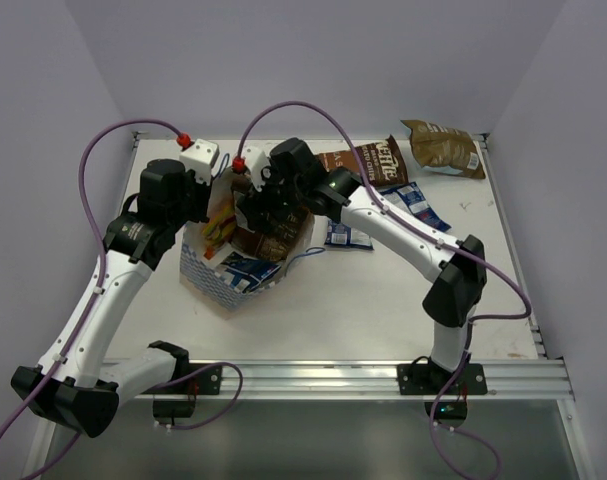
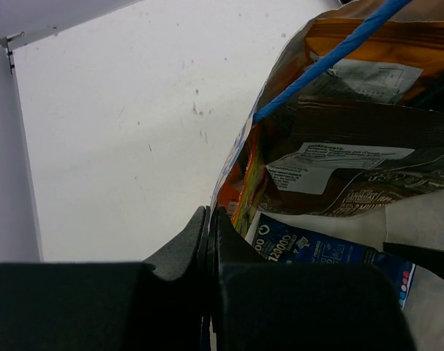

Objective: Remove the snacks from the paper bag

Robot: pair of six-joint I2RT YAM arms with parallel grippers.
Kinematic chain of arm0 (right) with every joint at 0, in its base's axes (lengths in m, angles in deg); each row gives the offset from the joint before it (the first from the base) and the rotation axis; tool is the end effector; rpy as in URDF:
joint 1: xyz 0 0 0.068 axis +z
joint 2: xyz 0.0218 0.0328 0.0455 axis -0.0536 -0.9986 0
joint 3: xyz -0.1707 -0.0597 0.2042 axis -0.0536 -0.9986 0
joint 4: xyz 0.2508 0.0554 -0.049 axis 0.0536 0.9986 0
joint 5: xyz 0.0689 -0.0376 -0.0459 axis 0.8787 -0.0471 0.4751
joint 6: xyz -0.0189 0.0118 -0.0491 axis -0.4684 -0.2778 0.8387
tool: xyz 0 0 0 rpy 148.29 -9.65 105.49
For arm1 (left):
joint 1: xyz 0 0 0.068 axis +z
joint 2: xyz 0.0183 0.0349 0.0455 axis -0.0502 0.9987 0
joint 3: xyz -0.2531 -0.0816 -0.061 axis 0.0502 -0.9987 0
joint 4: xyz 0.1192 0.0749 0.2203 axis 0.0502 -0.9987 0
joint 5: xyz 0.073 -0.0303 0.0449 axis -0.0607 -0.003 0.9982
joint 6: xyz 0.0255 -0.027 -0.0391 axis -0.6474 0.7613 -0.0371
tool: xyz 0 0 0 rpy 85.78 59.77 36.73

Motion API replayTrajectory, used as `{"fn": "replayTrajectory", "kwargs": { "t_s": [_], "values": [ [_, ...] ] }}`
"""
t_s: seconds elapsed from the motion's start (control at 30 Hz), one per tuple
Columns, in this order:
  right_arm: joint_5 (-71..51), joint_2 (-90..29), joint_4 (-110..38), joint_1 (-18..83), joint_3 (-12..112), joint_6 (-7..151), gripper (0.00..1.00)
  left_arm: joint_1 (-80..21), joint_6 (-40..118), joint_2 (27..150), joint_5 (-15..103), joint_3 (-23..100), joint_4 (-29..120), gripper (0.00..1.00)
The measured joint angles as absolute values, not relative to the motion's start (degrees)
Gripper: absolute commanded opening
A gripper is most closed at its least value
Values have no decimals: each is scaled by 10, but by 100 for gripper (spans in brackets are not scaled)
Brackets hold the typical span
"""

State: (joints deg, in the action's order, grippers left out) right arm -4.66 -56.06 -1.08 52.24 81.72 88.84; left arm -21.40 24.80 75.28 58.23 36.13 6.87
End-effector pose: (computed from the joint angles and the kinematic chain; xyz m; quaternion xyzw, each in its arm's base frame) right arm 0.2748 0.3302 0.3671 -0.4814 0.7396 0.2477 0.3999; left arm 0.2154 -0.0684 0.3870 0.1323 0.8498 -0.0274 0.5095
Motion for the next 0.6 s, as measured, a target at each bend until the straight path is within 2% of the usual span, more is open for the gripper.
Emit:
{"fn": "replayTrajectory", "kwargs": {
  "t_s": [0.1,0.2,0.23,0.3,0.33,0.6],
  "values": [
    [-47,-583,-9,523,817,890,73,-214,248,753,582,361,64,0],
    [-47,-600,-5,523,817,894,42,-214,248,753,582,361,61,0],
    [-48,-604,-3,522,817,894,19,-214,248,753,582,362,61,0],
    [-49,-607,1,523,817,897,3,-214,248,753,582,362,61,0],
    [-50,-607,3,523,817,896,0,-214,248,753,582,362,60,0],
    [-46,-582,49,539,856,895,0,-214,251,753,600,365,61,0]
  ]
}}
